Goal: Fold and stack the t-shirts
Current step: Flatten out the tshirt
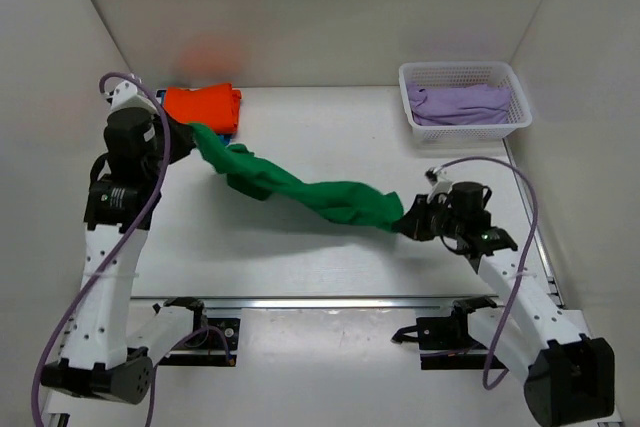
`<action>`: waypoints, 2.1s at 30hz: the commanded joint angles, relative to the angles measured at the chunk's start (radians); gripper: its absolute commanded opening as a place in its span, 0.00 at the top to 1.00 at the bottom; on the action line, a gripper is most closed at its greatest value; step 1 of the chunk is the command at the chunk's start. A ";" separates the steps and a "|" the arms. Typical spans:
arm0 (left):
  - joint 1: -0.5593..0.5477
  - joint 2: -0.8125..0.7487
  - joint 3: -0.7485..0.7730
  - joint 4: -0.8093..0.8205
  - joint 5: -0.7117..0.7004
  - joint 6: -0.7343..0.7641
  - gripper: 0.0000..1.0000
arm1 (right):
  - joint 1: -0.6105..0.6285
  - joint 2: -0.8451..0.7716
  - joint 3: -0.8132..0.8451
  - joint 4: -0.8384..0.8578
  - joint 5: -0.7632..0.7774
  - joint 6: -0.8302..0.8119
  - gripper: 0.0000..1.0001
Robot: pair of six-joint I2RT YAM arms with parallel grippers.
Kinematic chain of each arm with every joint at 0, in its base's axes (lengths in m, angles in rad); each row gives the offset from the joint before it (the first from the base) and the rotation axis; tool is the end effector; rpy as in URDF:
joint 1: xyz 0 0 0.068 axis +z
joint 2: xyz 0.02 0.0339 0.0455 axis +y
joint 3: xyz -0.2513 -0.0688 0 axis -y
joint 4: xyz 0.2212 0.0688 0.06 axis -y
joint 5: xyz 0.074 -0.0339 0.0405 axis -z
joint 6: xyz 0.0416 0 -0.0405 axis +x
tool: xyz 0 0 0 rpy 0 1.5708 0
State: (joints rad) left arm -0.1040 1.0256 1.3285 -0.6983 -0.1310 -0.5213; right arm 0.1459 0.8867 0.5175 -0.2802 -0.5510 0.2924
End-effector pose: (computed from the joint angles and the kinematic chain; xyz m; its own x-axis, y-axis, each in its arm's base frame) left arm 0.1888 -0.0142 0.4072 -0.3238 -0.4626 -0.8253 -0.2055 0.8859 -0.4160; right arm 0.1713 0.0472 0.2182 -0.7275 0.1413 -0.6714 -0.3412 0.7745 0.5327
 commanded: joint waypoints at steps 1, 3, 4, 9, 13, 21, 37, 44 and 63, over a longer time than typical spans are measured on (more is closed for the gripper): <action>-0.037 0.062 -0.011 -0.155 0.001 0.069 1.00 | 0.113 -0.064 -0.106 -0.071 -0.024 0.085 1.00; -0.023 0.059 -0.049 -0.120 0.054 0.061 1.00 | 0.150 -0.087 -0.163 -0.079 -0.046 0.121 0.90; -0.020 0.044 -0.076 -0.106 0.059 0.053 1.00 | 0.173 -0.094 -0.163 -0.082 -0.021 0.152 0.79; -0.011 0.004 -0.120 -0.086 0.060 0.055 1.00 | 0.166 -0.103 -0.114 -0.120 0.024 0.142 0.51; -0.009 -0.010 -0.162 -0.084 0.054 0.069 1.00 | 0.031 -0.011 -0.050 -0.019 -0.085 0.087 0.53; -0.013 -0.038 -0.290 -0.018 0.117 0.053 1.00 | 0.138 0.510 0.292 0.159 -0.049 0.021 0.53; -0.017 0.001 -0.342 0.039 0.146 0.075 1.00 | 0.230 0.937 0.507 0.249 -0.158 0.036 0.50; -0.023 -0.015 -0.371 0.052 0.159 0.072 1.00 | 0.251 1.018 0.588 0.243 -0.197 0.037 0.53; 0.015 0.060 0.379 -0.194 0.033 0.130 1.00 | 0.019 0.198 0.784 0.095 -0.007 0.074 1.00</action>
State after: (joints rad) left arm -0.0834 1.0966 1.5993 -0.8272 -0.0437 -0.4053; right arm 0.2501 1.2270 1.2995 -0.1738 -0.5877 0.3443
